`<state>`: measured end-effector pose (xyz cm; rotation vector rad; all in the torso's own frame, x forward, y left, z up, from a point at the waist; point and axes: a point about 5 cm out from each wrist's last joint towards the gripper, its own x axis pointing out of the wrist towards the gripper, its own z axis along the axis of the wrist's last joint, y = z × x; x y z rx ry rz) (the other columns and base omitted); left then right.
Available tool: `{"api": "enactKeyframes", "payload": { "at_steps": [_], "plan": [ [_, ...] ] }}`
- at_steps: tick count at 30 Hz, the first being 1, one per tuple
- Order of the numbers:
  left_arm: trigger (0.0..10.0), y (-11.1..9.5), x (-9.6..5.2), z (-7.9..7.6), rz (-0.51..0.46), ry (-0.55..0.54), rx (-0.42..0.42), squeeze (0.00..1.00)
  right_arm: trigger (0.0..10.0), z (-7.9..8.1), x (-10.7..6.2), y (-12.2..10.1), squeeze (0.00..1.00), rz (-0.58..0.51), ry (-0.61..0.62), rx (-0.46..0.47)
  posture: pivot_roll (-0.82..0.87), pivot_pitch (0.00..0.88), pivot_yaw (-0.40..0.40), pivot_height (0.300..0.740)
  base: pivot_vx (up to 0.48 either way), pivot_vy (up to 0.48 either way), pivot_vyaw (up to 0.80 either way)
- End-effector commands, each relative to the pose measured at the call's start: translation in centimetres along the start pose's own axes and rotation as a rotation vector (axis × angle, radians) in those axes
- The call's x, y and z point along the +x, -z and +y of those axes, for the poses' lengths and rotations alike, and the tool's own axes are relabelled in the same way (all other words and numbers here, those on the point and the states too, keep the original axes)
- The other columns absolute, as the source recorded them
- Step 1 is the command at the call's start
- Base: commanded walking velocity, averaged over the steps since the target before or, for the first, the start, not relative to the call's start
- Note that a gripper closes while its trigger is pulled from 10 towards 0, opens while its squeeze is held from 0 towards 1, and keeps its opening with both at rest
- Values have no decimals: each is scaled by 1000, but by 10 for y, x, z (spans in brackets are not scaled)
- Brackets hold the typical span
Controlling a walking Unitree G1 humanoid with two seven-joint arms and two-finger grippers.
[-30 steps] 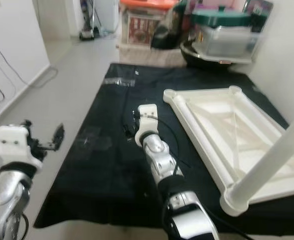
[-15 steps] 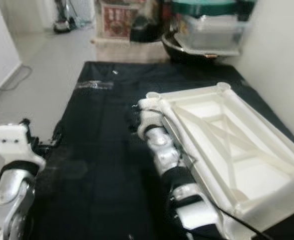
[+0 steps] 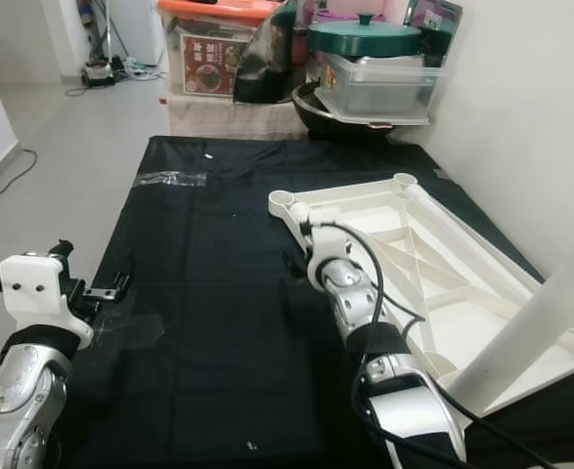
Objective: Building children table
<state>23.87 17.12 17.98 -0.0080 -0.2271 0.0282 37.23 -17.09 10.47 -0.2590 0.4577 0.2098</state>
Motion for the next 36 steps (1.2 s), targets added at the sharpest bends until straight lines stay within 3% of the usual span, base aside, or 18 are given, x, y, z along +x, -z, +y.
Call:
{"api": "enactKeyframes", "payload": {
  "at_steps": [1,3,7,10,14,15,16,17,18,21,22,27,30,36],
  "plan": [
    [10000,1,2,0,-1,4,7,0,10000,-13,-1,2,0,24,23,21,94,0,-91,740,0,0,0],
    [10000,1,2,0,-3,2,7,0,10000,-25,-3,6,0,53,62,23,96,0,-94,740,0,0,0],
    [10000,1,1,1,-4,0,9,0,10000,-36,-5,10,0,86,93,40,97,0,-97,740,0,0,0],
    [10000,1,1,2,-6,-4,11,0,10000,-39,-6,12,0,103,78,46,98,0,-104,740,0,0,0],
    [10000,2,1,1,-8,-6,9,0,9765,-30,-5,17,0,139,-24,40,97,0,-106,740,0,0,0],
    [10000,2,1,0,-8,-7,8,0,8392,-26,-5,19,0,152,-65,48,97,0,-107,740,0,0,0],
    [10000,2,1,0,-8,-7,8,0,8392,-26,-5,19,0,152,-65,48,97,0,-107,740,0,0,0],
    [10000,2,1,0,-8,-6,7,0,7255,-22,-4,20,0,157,-101,52,98,0,-108,740,0,0,0],
    [10000,2,1,0,-8,-7,9,0,8863,-20,-3,15,0,128,-110,31,97,0,-109,740,0,0,0],
    [10000,1,0,1,-9,-8,11,0,8863,-19,-3,12,0,106,-113,15,98,0,-109,740,0,0,0],
    [10000,2,0,1,-9,-9,12,0,10000,-20,-2,6,0,76,-101,-13,97,0,-109,740,0,0,0],
    [10000,3,1,-1,-8,-6,11,0,10000,-24,-1,-11,0,-11,-29,-98,90,0,-105,740,0,0,0],
    [10000,3,1,-2,-7,-6,10,0,10000,-30,-2,-21,0,-70,26,-104,90,0,-107,740,0,0,0],
    [10000,4,0,-1,-3,-11,9,0,10000,-25,-3,-28,0,-123,-10,-93,87,0,-107,740,0,0,0]
  ]
}}
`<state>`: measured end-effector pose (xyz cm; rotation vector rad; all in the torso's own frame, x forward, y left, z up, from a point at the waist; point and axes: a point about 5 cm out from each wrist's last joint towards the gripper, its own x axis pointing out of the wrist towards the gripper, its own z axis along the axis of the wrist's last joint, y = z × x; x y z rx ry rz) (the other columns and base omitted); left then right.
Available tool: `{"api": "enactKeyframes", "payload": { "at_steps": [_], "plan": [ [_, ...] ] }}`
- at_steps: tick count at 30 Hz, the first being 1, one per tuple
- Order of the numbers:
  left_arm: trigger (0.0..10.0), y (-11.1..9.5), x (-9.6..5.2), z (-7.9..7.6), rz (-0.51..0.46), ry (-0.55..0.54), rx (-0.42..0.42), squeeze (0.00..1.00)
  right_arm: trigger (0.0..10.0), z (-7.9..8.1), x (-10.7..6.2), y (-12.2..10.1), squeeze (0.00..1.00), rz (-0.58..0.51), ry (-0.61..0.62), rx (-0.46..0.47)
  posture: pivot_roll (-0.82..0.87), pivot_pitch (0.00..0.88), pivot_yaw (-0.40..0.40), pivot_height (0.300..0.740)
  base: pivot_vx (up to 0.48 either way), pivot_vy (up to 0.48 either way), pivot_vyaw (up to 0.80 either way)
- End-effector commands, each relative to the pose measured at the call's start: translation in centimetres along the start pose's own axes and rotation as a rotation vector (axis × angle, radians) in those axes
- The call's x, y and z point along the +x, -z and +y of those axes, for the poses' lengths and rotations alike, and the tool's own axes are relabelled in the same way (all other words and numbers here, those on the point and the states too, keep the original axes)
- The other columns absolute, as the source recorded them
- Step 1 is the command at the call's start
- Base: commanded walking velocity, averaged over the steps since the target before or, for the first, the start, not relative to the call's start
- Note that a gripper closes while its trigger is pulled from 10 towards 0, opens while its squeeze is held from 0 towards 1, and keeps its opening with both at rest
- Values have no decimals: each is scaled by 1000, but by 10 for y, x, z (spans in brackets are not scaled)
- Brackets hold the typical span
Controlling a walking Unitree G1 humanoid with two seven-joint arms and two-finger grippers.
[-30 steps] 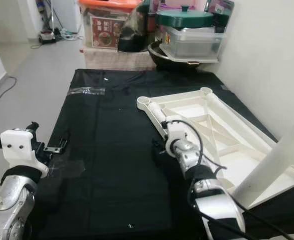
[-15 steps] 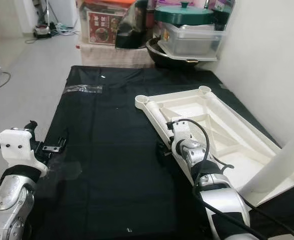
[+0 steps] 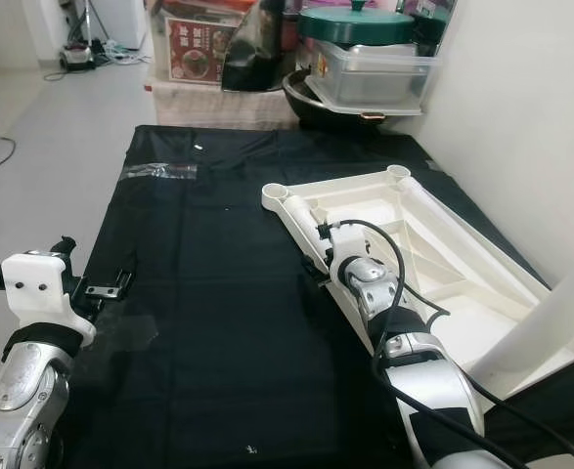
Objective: Building children table
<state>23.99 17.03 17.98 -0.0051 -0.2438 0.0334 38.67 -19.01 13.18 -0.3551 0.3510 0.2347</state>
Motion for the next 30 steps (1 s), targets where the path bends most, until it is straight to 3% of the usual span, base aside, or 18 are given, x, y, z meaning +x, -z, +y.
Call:
{"api": "enactKeyframes", "payload": {
  "at_steps": [1,3,7,8,17,25,27,29,30],
  "plan": [
    [10000,4,-1,0,13,-6,6,0,10000,2,0,-4,0,-29,-19,16,87,0,-107,740,0,0,0],
    [10000,4,-1,0,15,-6,5,0,10000,12,1,8,0,41,-73,5,87,0,-107,740,0,0,0],
    [10000,4,-1,0,14,-7,5,0,10000,13,0,26,0,122,-58,54,88,0,-110,740,0,0,0],
    [10000,4,0,0,13,-8,6,0,10000,13,-1,34,0,164,-63,108,88,0,-110,740,0,0,0],
    [10000,5,1,1,13,-8,9,0,10000,8,-6,52,0,258,-37,165,87,0,-111,740,0,0,0],
    [10000,4,1,2,12,-11,11,0,10000,14,-7,56,0,310,-113,240,90,0,-113,740,0,0,0],
    [10000,5,1,1,14,-9,12,0,10000,19,-10,67,0,401,-150,288,90,0,-114,740,0,0,0],
    [10000,5,1,1,14,-9,12,0,10000,19,-10,67,0,401,-150,288,90,0,-114,740,0,0,0],
    [10000,5,1,1,13,-9,13,0,9608,21,-13,74,0,456,-157,299,91,0,-120,740,0,0,0]
  ]
}}
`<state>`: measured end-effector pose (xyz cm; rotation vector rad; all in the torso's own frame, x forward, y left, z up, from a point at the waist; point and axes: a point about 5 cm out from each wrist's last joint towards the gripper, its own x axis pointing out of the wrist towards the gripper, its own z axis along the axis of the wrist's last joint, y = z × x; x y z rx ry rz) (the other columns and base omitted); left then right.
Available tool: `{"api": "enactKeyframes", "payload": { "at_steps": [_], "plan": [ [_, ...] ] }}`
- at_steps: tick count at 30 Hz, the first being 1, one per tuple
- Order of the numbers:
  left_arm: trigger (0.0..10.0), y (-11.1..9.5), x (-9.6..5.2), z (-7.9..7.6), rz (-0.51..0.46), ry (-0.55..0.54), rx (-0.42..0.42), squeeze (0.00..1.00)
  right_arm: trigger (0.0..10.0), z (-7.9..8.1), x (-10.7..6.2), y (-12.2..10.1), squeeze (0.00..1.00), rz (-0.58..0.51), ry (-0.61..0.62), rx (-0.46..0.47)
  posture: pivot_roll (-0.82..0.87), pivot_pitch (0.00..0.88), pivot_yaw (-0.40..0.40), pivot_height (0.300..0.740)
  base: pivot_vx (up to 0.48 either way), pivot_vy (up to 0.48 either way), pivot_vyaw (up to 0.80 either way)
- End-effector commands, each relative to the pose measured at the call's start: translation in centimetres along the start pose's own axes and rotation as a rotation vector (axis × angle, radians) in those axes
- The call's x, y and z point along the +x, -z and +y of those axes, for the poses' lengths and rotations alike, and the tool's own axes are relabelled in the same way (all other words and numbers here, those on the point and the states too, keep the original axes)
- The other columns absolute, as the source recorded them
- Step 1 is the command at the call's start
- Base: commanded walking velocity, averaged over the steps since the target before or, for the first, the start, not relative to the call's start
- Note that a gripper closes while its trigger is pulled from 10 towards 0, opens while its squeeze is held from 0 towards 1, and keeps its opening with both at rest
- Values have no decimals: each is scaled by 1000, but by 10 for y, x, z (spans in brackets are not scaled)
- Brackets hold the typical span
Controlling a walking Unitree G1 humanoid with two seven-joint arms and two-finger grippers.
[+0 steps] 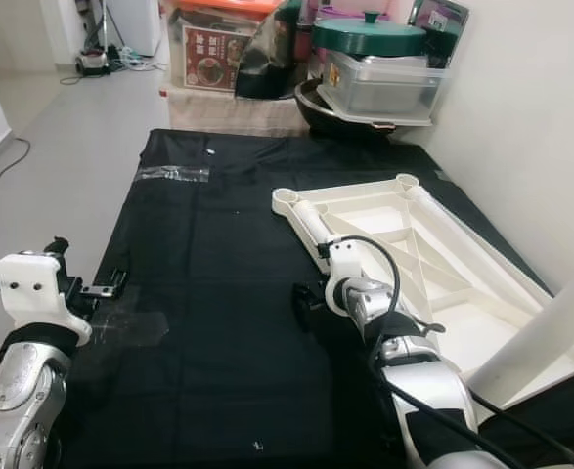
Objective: Building children table
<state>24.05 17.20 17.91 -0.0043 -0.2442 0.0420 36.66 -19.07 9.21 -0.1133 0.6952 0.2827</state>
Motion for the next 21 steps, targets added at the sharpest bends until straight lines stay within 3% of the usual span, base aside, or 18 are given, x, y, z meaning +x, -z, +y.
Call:
{"api": "enactKeyframes", "payload": {
  "at_steps": [1,2,3,5,6,7,10,12,14,15,18,19,21],
  "plan": [
    [10000,4,1,0,14,0,12,0,9608,-4,1,34,0,154,5,59,91,0,-120,740,0,0,0],
    [10000,4,1,0,14,0,12,0,9608,-4,1,34,0,154,5,59,91,0,-120,740,0,0,0],
    [10000,4,1,-1,13,-1,12,0,7373,-5,0,40,0,185,2,69,93,0,-125,740,0,0,0],
    [10000,4,1,-1,13,-1,12,0,7373,-5,0,40,0,185,2,69,93,0,-125,740,0,0,0],
    [10000,4,1,-1,12,-3,12,0,0,-5,0,39,0,169,-17,63,96,0,-126,740,0,0,0],
    [10000,4,1,-1,12,-3,12,0,0,-5,0,39,0,169,-17,63,96,0,-126,740,0,0,0],
    [10000,5,0,-1,14,-4,13,0,0,11,-2,7,0,8,-263,-246,95,0,-122,740,0,0,0],
    [10000,5,0,-1,14,-4,13,0,0,11,-2,7,0,8,-263,-246,95,0,-122,740,0,0,0],
    [10000,4,1,0,11,-3,17,0,0,22,-8,-6,0,-50,-426,-518,95,0,-122,740,0,0,0],
    [10000,4,1,0,11,-3,17,0,0,22,-8,-6,0,-50,-426,-518,95,0,-122,740,0,0,0],
    [10000,3,2,1,6,-8,19,0,0,40,-30,-14,0,-173,-718,-925,92,0,-124,740,0,0,0],
    [10000,3,2,2,5,-11,20,0,0,43,-37,-13,0,-196,-783,-1018,92,0,-124,740,0,0,0],
    [10000,3,2,2,4,-12,20,0,0,45,-40,-12,0,-206,-819,-1069,92,0,-124,740,0,0,0]
  ]
}}
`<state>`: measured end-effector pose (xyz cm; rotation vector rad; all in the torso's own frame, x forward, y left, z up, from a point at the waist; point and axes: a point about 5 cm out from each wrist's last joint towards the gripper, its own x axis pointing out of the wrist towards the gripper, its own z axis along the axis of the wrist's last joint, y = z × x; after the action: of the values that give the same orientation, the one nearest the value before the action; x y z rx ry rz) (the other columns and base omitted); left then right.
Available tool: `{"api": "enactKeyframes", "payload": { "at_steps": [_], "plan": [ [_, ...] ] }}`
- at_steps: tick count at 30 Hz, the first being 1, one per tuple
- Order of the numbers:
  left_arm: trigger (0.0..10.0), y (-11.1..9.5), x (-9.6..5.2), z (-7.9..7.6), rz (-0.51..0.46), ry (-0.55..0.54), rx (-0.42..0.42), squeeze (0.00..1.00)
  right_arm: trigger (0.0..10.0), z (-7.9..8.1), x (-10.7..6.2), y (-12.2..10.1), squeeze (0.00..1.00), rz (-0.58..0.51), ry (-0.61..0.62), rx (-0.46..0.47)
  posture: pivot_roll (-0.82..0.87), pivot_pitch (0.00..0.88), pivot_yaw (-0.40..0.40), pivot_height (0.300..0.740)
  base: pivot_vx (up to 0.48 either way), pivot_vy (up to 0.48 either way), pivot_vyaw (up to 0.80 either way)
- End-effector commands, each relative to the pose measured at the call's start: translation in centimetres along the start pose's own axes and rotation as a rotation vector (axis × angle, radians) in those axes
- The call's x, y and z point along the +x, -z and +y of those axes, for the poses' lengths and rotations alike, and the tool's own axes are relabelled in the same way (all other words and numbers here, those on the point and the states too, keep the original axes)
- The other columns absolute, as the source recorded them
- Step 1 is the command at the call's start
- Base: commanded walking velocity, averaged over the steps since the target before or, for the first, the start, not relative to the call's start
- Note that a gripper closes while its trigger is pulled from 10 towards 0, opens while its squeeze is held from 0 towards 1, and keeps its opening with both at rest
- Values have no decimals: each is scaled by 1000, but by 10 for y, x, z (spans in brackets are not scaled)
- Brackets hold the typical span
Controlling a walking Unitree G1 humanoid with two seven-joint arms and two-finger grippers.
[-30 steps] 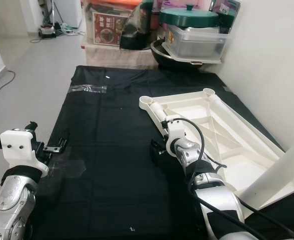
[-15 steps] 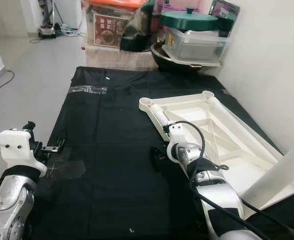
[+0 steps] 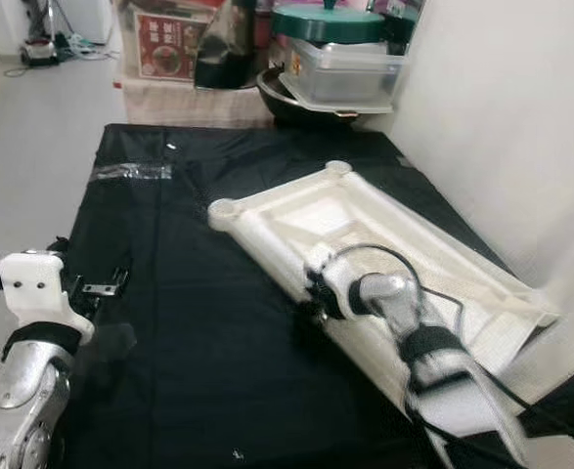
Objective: Building children table
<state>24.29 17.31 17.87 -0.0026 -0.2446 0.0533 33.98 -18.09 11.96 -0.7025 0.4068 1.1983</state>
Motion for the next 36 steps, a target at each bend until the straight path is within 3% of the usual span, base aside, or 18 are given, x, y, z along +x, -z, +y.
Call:
{"api": "enactKeyframes", "payload": {
  "at_steps": [1,5,10,13,14,16,19,22,24,29,31,32,33,34,35,36],
  "plan": [
    [10000,2,0,1,5,-1,17,0,0,11,12,-24,0,-70,-156,-202,92,0,-124,740,0,0,0],
    [10000,1,0,2,0,-6,19,0,0,14,8,-21,0,-41,-211,-256,92,0,-125,740,0,0,0],
    [10000,-14,5,19,-53,-57,26,0,0,23,-2,-22,0,-67,-328,-361,90,0,-126,740,0,0,0],
    [10000,-19,9,29,-73,-81,35,0,0,20,-8,-15,0,23,-322,-509,91,0,-119,740,0,0,0],
    [10000,-19,9,29,-73,-81,35,0,0,20,-8,-15,0,23,-322,-509,91,0,-119,740,0,0,0],
    [10000,-20,10,31,-76,-81,42,0,0,16,-18,-8,0,114,-350,-634,88,0,-117,740,0,0,0],
    [10000,-20,10,32,-76,-81,43,0,0,15,-22,-8,0,130,-364,-662,88,0,-117,740,0,0,0],
    [10000,-18,10,29,-72,-78,40,0,0,6,-35,-9,0,279,-417,-877,88,0,-116,740,0,0,0],
    [10000,-17,10,27,-71,-75,37,0,0,2,-39,-11,0,320,-438,-955,88,0,-116,740,0,0,0],
    [10000,-16,9,26,-63,-65,35,0,0,1,-38,-22,0,265,-443,-962,87,0,-113,740,0,0,0],
    [10000,-15,10,26,-59,-62,34,0,0,-6,-29,-35,0,149,-311,-824,92,0,-117,740,0,0,0],
    [10000,-15,10,26,-59,-62,33,0,2784,-11,-25,-39,0,115,-237,-761,94,0,-118,740,0,0,0],
    [10000,-15,10,26,-59,-62,33,0,2784,-11,-25,-39,0,115,-237,-761,94,0,-118,740,0,0,0],
    [10000,-15,10,26,-57,-61,34,0,10000,-16,-22,-43,0,93,-184,-683,98,0,-118,740,0,0,0],
    [10000,-15,10,26,-57,-61,34,0,10000,-16,-22,-43,0,93,-184,-683,98,0,-118,740,0,0,0],
    [10000,-15,9,26,-56,-61,34,0,10000,-19,-20,-44,1000,82,-163,-633,100,0,-118,740,0,0,0]
  ]
}}
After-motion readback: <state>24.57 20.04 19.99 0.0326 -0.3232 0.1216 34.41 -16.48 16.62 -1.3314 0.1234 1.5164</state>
